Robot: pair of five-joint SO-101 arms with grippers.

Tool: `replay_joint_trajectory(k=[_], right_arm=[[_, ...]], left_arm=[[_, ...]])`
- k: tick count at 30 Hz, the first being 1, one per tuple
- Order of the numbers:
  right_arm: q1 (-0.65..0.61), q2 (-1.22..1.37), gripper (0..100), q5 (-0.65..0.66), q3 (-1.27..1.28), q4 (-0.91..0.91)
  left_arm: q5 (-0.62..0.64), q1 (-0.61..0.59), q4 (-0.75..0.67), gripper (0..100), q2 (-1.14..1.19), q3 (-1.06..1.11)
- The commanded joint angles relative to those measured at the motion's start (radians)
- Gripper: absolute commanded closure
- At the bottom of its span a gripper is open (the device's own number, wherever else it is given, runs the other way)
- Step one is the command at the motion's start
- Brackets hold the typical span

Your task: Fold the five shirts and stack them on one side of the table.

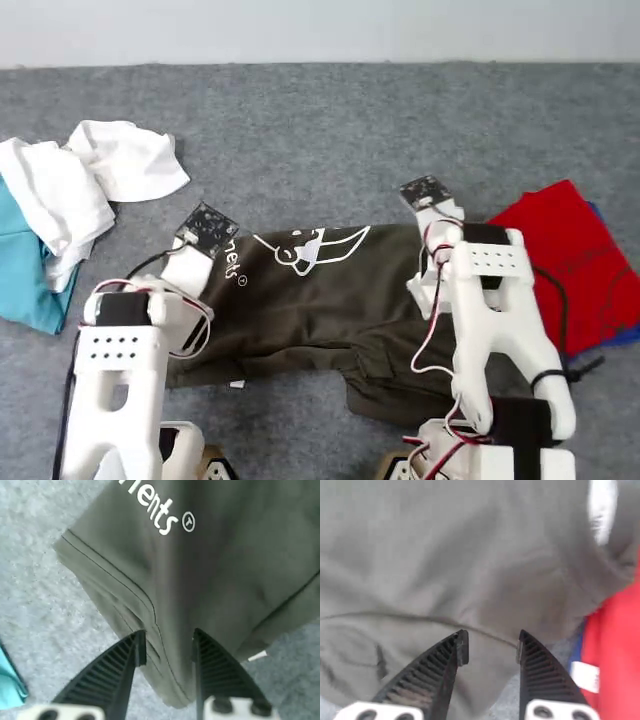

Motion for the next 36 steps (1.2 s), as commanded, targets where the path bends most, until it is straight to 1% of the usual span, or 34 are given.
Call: replay_joint_trajectory(k=[1,4,6,8,11,13,15,19,22,28,36], right_arm=[[-0.031,-0.018,83.3,-0.006,-0.043,0.044],[-0.039,-0.081,83.3,-0.006,-0.044,0.048],[-0.050,-0.139,83.3,-0.006,-0.043,0.065],[-0.064,-0.196,83.3,-0.006,-0.043,0.088],[-0.062,-0.254,83.3,-0.006,-0.035,0.101],[-0.059,-0.277,83.3,-0.006,-0.026,0.101],[-0.067,-0.289,83.3,-0.006,-0.017,0.101],[-0.061,-0.286,83.3,-0.006,-0.015,0.099],[-0.064,-0.286,83.3,-0.006,-0.015,0.099],[-0.067,-0.289,83.3,-0.006,-0.015,0.099],[-0.067,-0.288,83.3,-0.009,-0.015,0.099]], left_arm=[[0.005,0.006,-0.029,85,-0.012,0.027],[0.005,0.006,-0.089,85,-0.012,0.090],[0.006,0.005,-0.094,84,-0.012,0.105],[0.006,0.005,-0.031,84,-0.020,0.079],[0.005,0.003,0.149,84,-0.014,-0.039],[-0.003,0.003,0.239,84,-0.014,-0.093],[-0.040,-0.003,0.258,84,-0.014,-0.094],[-0.080,-0.080,0.255,84,-0.012,-0.077],[-0.083,-0.132,0.233,84,-0.012,-0.054],[-0.087,-0.137,0.071,84,-0.012,0.105],[-0.087,-0.137,0.006,85,-0.012,0.156]])
